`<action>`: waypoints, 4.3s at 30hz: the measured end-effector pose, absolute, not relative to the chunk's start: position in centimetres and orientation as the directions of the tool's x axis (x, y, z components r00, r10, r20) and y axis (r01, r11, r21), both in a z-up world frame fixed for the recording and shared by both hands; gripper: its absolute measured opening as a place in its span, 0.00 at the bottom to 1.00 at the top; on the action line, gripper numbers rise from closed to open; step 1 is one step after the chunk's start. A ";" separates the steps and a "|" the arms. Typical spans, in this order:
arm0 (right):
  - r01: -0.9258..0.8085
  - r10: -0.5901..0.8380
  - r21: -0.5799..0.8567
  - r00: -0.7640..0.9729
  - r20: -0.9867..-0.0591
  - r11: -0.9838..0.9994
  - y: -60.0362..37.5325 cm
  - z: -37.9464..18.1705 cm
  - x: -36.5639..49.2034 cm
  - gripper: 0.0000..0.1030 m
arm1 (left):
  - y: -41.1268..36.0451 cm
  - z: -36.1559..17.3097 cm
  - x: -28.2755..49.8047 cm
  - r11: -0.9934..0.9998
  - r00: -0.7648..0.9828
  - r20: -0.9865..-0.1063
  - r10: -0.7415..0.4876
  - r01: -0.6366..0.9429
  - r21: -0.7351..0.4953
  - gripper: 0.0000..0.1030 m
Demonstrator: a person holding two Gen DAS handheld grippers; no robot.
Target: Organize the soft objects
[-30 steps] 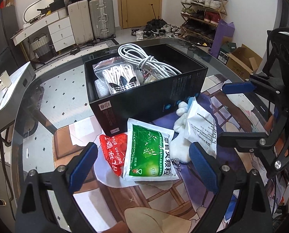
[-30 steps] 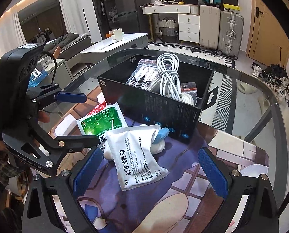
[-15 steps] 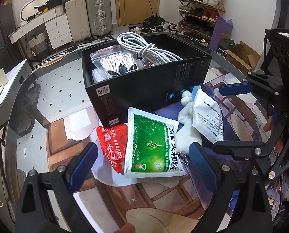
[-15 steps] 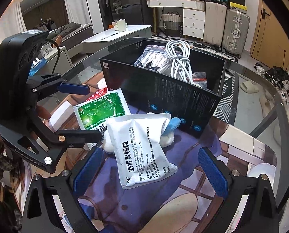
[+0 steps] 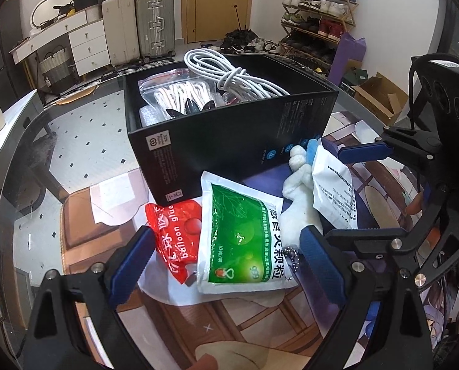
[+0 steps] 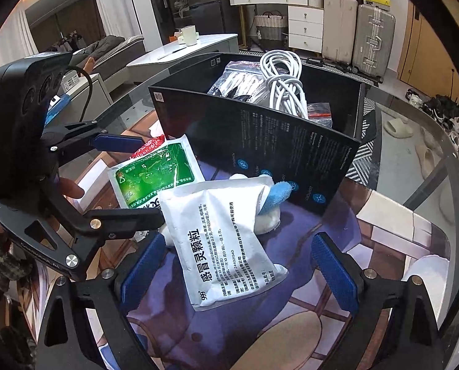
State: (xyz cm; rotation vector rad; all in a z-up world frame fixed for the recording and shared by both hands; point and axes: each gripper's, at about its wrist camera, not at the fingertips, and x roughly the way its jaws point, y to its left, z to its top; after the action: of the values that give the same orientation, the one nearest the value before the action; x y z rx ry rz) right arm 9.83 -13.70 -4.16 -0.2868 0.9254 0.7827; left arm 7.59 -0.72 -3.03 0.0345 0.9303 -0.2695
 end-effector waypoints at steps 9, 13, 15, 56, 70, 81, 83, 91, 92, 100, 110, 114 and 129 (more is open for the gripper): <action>-0.710 0.502 0.152 0.313 -0.807 0.687 -14.0 -4.6 10.3 0.72 | -0.3 -3.1 7.3 0.966 0.565 -0.797 -0.215 0.246 -0.086 0.86; -0.714 0.507 0.157 0.306 -0.806 0.682 -13.8 -4.6 10.2 0.67 | -0.1 -3.1 7.2 0.968 0.568 -0.798 -0.203 0.241 -0.074 0.83; -0.716 0.515 0.171 0.296 -0.804 0.677 -13.9 -4.7 10.1 0.63 | -0.2 -3.1 7.2 0.968 0.565 -0.800 -0.202 0.241 -0.074 0.82; -0.715 0.526 0.198 0.270 -0.807 0.671 -14.8 -3.4 8.5 0.37 | 0.1 -1.2 4.9 0.967 0.571 -0.793 -0.214 0.236 -0.091 0.14; -0.714 0.512 0.179 0.281 -0.812 0.677 -15.0 -3.4 8.3 0.37 | -0.4 -0.5 3.7 0.960 0.576 -0.782 -0.239 0.262 -0.100 0.06; -0.719 0.520 0.183 0.280 -0.807 0.671 -15.1 -2.8 7.9 0.35 | -0.9 0.1 3.2 0.960 0.584 -0.779 -0.228 0.267 -0.081 0.04; -0.716 0.525 0.189 0.281 -0.804 0.672 -15.2 -2.7 7.9 0.34 | -0.9 0.1 3.2 0.959 0.583 -0.778 -0.234 0.268 -0.088 0.04; -0.712 0.527 0.185 0.293 -0.798 0.677 -15.8 -1.9 8.0 0.30 | -0.9 1.1 2.9 0.961 0.593 -0.773 -0.227 0.265 -0.079 0.03; -0.712 0.527 0.184 0.296 -0.797 0.678 -15.9 -1.7 7.9 0.30 | -0.9 1.1 2.9 0.961 0.594 -0.772 -0.227 0.264 -0.080 0.02; -0.711 0.522 0.169 0.312 -0.794 0.683 -16.6 -0.3 7.9 0.30 | -1.0 2.0 2.7 0.966 0.605 -0.766 -0.216 0.246 -0.078 0.02; -0.707 0.530 0.160 0.341 -0.776 0.689 -17.3 1.5 8.0 0.30 | -1.1 3.6 2.4 0.968 0.641 -0.738 -0.211 0.243 -0.066 0.01; -0.710 0.534 0.156 0.347 -0.771 0.687 -17.2 2.1 8.1 0.30 | -1.2 4.3 2.5 0.969 0.648 -0.734 -0.203 0.243 -0.053 0.01; -0.719 0.531 0.128 0.369 -0.763 0.684 -16.4 4.3 9.6 0.30 | -0.9 7.0 3.0 0.972 0.697 -0.695 -0.176 0.234 -0.012 0.01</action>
State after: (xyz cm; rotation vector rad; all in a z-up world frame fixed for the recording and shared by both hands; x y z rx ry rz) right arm 9.55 -16.41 4.33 -0.2427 0.8784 0.8116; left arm 2.98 -0.88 6.99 0.0798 0.7660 -0.2288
